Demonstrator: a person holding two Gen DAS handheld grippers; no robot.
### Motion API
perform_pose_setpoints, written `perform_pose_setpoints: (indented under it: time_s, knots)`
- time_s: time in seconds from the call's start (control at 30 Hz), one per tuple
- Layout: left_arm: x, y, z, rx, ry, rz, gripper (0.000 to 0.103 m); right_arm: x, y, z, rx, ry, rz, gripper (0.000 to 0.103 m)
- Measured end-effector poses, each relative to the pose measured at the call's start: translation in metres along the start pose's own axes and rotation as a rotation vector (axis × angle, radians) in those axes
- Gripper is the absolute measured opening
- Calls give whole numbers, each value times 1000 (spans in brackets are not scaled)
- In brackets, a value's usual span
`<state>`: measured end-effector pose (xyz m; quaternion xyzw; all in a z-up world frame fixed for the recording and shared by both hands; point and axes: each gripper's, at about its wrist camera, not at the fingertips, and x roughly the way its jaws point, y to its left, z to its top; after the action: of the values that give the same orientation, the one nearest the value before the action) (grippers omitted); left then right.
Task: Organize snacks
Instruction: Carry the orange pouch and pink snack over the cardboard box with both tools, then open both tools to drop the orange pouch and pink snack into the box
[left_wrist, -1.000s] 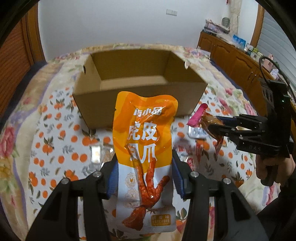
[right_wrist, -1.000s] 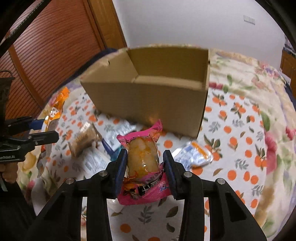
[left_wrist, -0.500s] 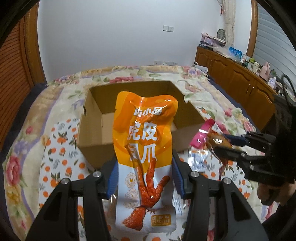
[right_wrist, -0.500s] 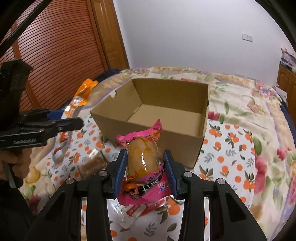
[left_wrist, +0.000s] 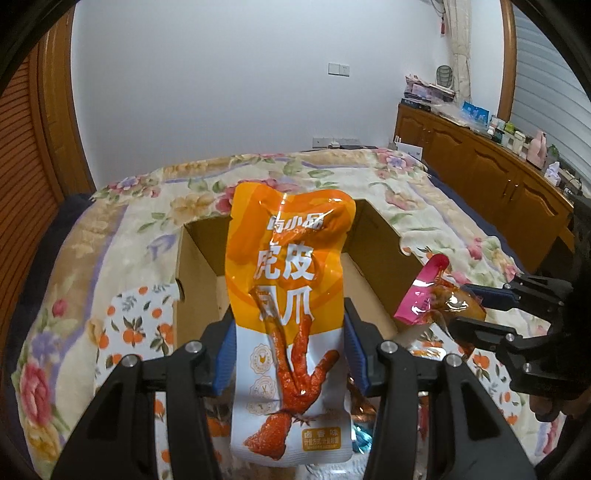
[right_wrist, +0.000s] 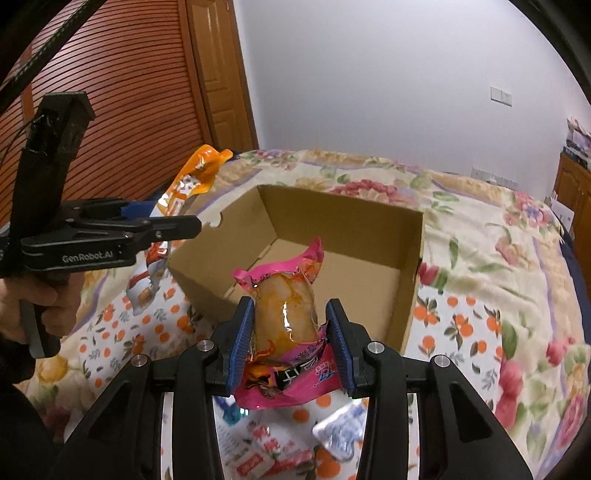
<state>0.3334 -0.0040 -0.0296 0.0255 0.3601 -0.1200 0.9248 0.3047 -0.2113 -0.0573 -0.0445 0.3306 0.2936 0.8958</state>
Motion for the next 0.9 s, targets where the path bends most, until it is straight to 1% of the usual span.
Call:
perform_pose_setpoints:
  time_s: [0.1, 0.2, 0.3, 0.43, 0.57, 0.67, 0.9]
  knots:
    - [11, 7, 5, 1, -1, 3, 49, 9, -3, 11, 7, -15, 14, 40]
    - [21, 12, 8, 2, -4, 11, 49, 21, -3, 21, -19, -20, 8, 40]
    - [31, 18, 9, -9, 2, 6, 49, 37, -2, 31, -34, -14, -6, 40]
    - [47, 27, 7, -35, 18, 2, 49, 56, -5, 38, -24, 8, -20, 40]
    - [59, 38, 3, -79, 35, -2, 50, 76, -10, 42, -21, 36, -49, 41]
    - [65, 41, -3, -91, 57, -1, 51, 91, -15, 40, -12, 66, -74, 41]
    - [70, 46, -6, -109, 66, 0, 53, 115, -27, 28, 43, 119, -112, 41]
